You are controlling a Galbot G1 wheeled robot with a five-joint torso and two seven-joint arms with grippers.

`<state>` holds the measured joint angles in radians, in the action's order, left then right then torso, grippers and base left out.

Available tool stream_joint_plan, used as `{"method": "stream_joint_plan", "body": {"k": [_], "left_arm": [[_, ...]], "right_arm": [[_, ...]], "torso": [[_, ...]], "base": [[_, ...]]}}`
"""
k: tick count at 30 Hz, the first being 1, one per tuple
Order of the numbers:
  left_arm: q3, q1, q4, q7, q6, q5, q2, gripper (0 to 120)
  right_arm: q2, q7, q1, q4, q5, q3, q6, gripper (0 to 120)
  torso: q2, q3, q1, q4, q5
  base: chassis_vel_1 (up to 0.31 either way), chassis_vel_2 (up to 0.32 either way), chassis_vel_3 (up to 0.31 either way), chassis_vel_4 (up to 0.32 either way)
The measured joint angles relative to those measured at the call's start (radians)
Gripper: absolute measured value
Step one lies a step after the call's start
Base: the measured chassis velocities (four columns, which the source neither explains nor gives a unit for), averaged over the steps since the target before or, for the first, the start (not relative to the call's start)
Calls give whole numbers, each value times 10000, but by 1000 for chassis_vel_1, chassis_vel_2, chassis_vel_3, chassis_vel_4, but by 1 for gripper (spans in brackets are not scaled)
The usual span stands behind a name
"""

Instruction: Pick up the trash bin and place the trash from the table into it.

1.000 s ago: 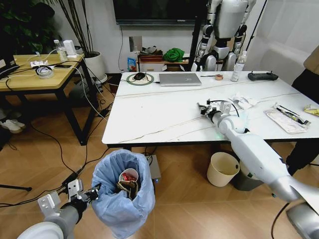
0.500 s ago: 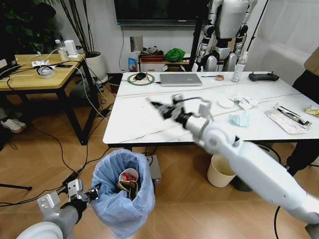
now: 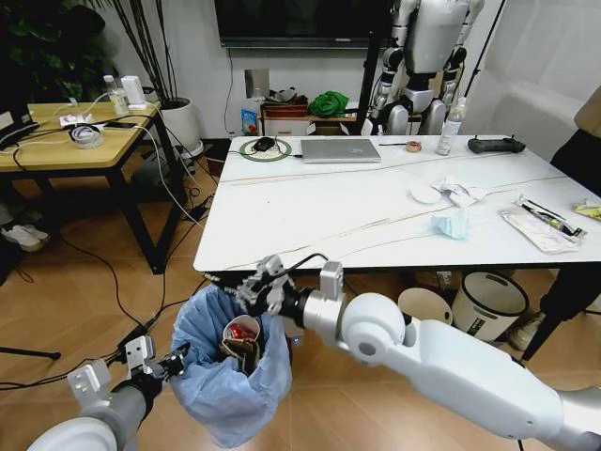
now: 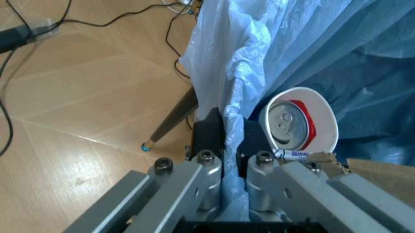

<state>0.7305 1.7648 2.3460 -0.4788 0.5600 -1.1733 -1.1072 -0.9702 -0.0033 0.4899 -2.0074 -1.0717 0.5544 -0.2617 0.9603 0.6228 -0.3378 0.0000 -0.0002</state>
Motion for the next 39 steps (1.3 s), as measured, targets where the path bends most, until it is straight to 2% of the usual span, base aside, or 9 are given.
{"method": "stream_joint_plan", "body": {"k": [11,14,18,19,23,26,29,34,39], "left_arm": [[-53,-112,-30,-22,7,-26,-3,0],[-66,-116,-36,-28,10,-29,-11,0],[-66,-86,-85,-33,12,-29,-19,0],[-66,-86,-85,-33,12,-29,-19,0],[-70,-67,-132,-33,12,-15,-18,0],[-82,-41,-146,-23,12,-11,61,0],[-85,-56,-151,-17,12,-4,85,0],[-35,81,-98,105,-23,286,-65,0],[-59,135,-49,257,-115,561,-194,0]], "right_arm": [[24,-27,475,212,517,-240,33,41],[32,-23,476,217,519,-349,33,48],[61,182,467,180,468,-1044,55,66],[61,182,467,180,468,-1044,55,66],[207,1065,382,368,412,-1809,491,83],[445,2364,542,465,411,-2427,467,94],[707,2683,830,605,576,-2987,732,99],[1202,2470,1306,843,764,-3988,1385,100],[1826,2358,3188,841,1349,-6453,1502,100]], "torso": [[0,1,0,-1,2],[-1,1,0,-1,1],[0,1,0,-1,2],[0,1,0,-1,2],[-1,1,0,1,2],[-1,1,-1,1,2],[-3,1,-1,-2,6],[-3,1,-1,1,5],[-2,1,-1,-2,6]], "base": [[0,0,0,0],[0,0,0,0],[0,0,0,0],[0,0,0,0],[0,0,0,0],[0,0,0,0],[0,0,0,0],[0,0,0,0],[0,0,0,0]]}}
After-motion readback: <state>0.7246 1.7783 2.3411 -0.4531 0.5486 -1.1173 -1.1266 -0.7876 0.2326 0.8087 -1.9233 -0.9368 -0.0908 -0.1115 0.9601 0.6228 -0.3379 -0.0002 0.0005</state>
